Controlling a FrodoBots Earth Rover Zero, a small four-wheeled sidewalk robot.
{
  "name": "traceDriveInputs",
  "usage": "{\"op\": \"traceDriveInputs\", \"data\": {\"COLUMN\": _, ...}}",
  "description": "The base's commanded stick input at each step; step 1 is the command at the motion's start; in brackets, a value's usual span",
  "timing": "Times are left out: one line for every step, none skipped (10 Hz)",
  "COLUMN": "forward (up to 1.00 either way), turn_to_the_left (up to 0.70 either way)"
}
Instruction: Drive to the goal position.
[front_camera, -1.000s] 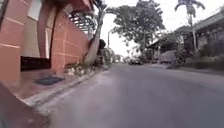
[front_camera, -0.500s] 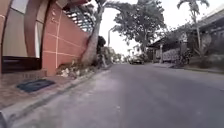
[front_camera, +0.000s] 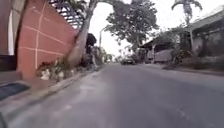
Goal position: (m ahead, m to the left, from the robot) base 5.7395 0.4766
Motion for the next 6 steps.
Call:
{"op": "traceDriveInputs", "data": {"forward": 1.0, "turn_to_the_left": 0.0}}
{"op": "traceDriveInputs", "data": {"forward": 1.0, "turn_to_the_left": 0.0}}
{"op": "traceDriveInputs", "data": {"forward": 1.0, "turn_to_the_left": 0.0}}
{"op": "traceDriveInputs", "data": {"forward": 1.0, "turn_to_the_left": 0.0}}
{"op": "traceDriveInputs", "data": {"forward": 1.0, "turn_to_the_left": 0.0}}
{"op": "traceDriveInputs", "data": {"forward": 1.0, "turn_to_the_left": 0.0}}
